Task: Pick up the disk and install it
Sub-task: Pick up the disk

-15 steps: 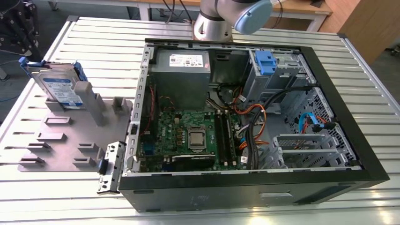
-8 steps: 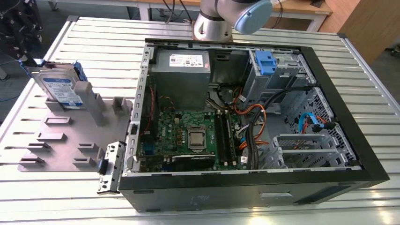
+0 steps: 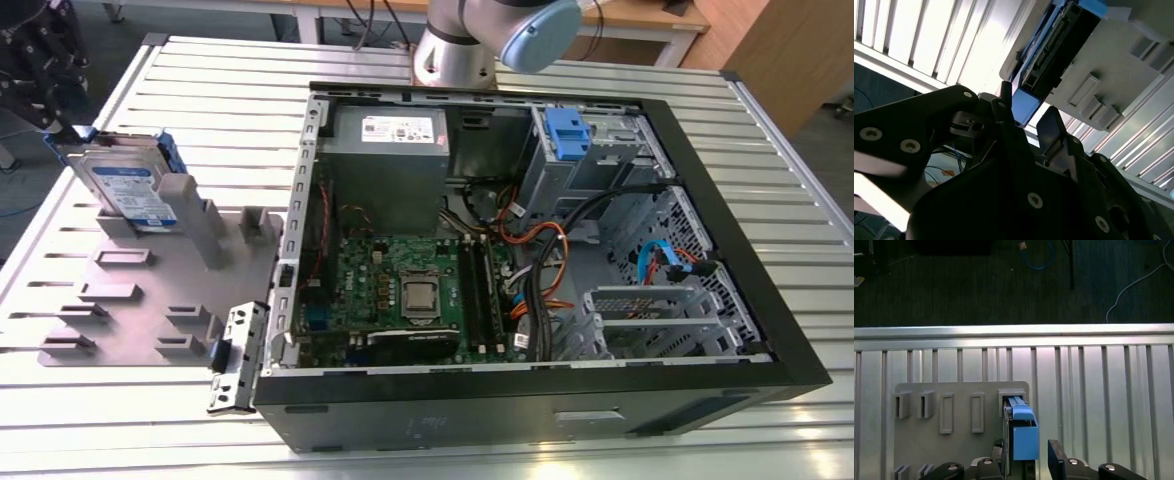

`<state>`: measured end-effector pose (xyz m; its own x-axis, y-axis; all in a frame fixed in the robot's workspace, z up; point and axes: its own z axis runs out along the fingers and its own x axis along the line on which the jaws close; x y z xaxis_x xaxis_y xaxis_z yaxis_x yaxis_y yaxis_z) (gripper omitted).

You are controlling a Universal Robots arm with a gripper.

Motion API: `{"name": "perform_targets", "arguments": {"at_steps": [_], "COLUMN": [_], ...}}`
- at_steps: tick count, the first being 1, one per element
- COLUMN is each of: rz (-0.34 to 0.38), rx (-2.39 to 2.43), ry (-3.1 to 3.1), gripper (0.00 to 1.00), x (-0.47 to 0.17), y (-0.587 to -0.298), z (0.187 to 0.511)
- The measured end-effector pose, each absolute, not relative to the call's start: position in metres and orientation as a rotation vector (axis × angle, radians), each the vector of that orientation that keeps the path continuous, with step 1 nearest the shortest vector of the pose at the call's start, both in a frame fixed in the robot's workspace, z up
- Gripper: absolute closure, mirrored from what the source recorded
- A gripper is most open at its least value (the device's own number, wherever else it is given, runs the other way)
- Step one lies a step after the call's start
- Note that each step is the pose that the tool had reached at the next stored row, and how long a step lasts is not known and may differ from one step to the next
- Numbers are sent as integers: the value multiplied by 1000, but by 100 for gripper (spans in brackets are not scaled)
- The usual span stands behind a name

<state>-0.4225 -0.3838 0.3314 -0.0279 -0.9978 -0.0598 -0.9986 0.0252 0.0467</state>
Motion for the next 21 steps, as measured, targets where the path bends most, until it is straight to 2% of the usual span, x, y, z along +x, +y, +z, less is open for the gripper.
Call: {"name": "perform_targets", "arguments": {"at_steps": [21], "rz": [104], "rx": [-2238], "ry": [2202], "gripper": [53], "x": [-426], "y": [-384], "z": [311]}}
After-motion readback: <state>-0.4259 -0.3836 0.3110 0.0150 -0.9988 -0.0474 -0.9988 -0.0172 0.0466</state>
